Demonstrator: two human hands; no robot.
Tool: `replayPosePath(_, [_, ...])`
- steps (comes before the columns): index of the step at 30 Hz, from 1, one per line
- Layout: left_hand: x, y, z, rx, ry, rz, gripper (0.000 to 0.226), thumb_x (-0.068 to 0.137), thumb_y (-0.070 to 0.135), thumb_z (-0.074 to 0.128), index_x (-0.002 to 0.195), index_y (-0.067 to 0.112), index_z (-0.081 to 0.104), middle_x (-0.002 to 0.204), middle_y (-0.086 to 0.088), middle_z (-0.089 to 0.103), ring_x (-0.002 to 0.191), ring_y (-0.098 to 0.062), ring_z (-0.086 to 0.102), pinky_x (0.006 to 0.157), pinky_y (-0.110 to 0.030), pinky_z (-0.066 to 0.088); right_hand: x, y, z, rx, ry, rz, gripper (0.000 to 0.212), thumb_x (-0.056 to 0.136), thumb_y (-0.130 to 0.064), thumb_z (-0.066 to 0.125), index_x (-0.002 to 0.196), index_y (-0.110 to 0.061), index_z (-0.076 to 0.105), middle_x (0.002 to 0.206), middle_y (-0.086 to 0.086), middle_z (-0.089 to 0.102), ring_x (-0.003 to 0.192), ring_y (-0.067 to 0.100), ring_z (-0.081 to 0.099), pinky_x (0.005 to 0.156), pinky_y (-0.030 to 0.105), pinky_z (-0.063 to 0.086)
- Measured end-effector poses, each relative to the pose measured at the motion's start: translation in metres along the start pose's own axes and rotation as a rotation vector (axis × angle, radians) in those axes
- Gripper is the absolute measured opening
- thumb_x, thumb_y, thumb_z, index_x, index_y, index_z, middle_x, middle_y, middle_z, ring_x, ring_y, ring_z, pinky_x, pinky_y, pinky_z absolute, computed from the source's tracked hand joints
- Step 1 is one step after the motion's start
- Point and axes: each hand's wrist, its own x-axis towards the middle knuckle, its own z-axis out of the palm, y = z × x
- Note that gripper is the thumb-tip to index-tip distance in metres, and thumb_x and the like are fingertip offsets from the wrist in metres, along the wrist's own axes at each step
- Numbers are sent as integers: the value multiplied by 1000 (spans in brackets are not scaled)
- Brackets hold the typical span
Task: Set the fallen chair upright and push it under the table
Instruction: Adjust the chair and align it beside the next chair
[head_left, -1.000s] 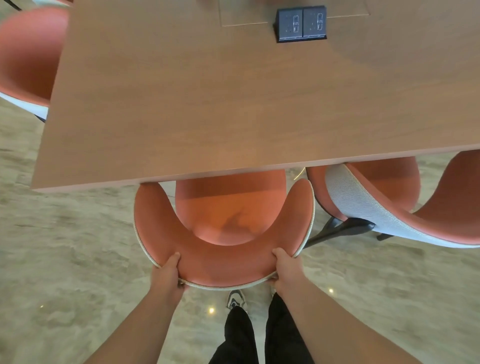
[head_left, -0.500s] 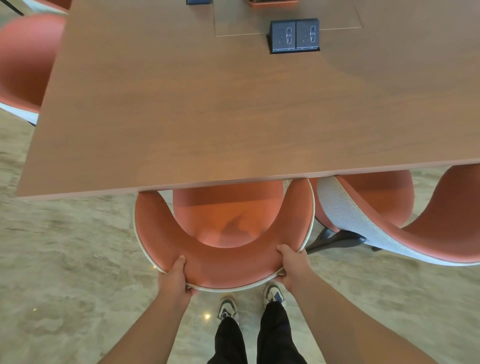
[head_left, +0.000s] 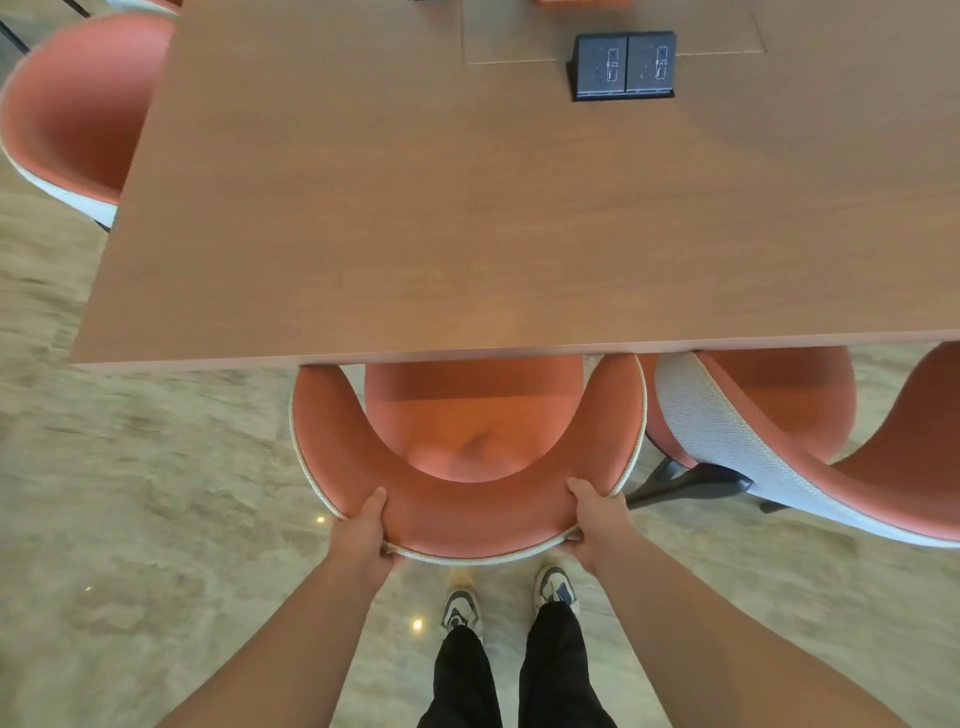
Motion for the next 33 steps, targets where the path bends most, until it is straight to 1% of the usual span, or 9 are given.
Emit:
replayPosePath(6, [3,1,2,62,32,14,37,94,24,71,125,16,52,107,-11,67,92,-34,67,61,-50,59,4,-2,2,-14,7,-10,48,93,-20,69,136,-19,46,127,13,61,98,34,65,47,47,60])
replayPosePath(13, [1,8,8,75,69,-38,46,90,29,76,128,17,52,122,-16,65,98,-38,65,65,-54,59,-6,-12,-3,-8,-67,46,49,90,-24,77,129,-17,48,116,11,64,95,37,66,47,47,60])
replayPosePath(17, [-14,0,17,71,80,-20,55,94,29,71,141,12,47,135,-16,61,114,-41,62,88,-63,55,-14,-16,-15,1,-143,19,45,95,-21,71,134,-12,50,119,12,64,99,37,67,67,54,62])
replayPosePath(20, [-45,-21,32,119,175,123,64,91,18,73,145,8,41,144,-17,56,124,-41,57,96,-56,52,-26,-24,-38,26,-158,-29,52,97,-11,63,145,-9,44,134,17,58,113,35,64,88,56,59])
replayPosePath(23, [-88,-54,54,424,342,348,80,81,10,73,150,6,31,153,-26,41,132,-47,47,100,-55,47,-42,-40,-71,-155,-102,-222,54,95,-4,57,147,-8,43,141,23,55,105,33,60,79,44,56])
replayPosePath(25, [-106,-84,76,760,279,710,87,82,12,69,157,18,26,166,-17,24,150,-39,24,112,-57,36,-44,-57,-102,-312,-26,-458,44,95,-6,55,139,-12,51,130,18,63,103,34,63,76,33,53])
replayPosePath(27, [-118,-112,107,979,148,1016,76,87,14,66,155,20,33,168,-7,25,156,-25,10,123,-50,20,-43,-77,-141,-513,9,-710,36,95,-7,55,129,-21,58,112,-1,68,102,27,67,69,22,47])
replayPosePath(30, [-133,-137,159,1184,-128,1014,74,93,20,65,158,17,31,166,-4,33,158,-23,10,126,-42,14,-33,-107,-203,-822,81,-950,40,92,-2,52,124,-27,59,120,-9,64,107,18,59,76,22,44])
replayPosePath(33, [-134,-155,200,1436,-178,1010,96,90,40,71,162,16,14,169,-5,27,158,-27,13,126,-44,16,-9,-134,-252,-1199,189,-1075,61,88,-12,67,145,-18,48,146,4,53,139,26,40,112,40,36])
